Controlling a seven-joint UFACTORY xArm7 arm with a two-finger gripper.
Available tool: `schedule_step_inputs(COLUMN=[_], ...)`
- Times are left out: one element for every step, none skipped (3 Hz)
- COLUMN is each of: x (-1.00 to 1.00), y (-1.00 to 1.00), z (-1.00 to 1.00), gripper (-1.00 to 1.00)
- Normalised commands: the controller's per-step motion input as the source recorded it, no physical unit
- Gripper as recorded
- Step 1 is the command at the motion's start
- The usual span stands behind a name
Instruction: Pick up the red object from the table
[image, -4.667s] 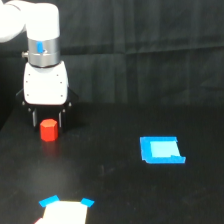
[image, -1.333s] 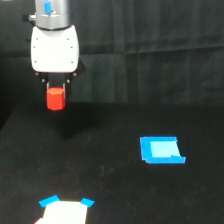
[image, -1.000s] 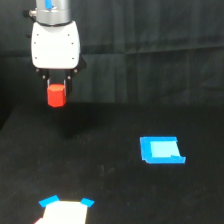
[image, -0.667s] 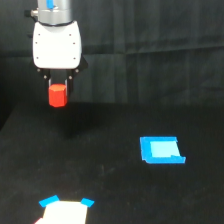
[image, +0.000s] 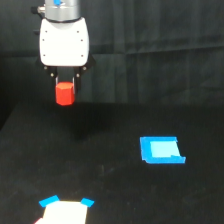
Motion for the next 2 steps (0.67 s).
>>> schedule_step_inputs(x=[0.95,1.0], y=[-0.21,-0.15], z=[0.85,1.0], gripper=[-0.92,-1.0])
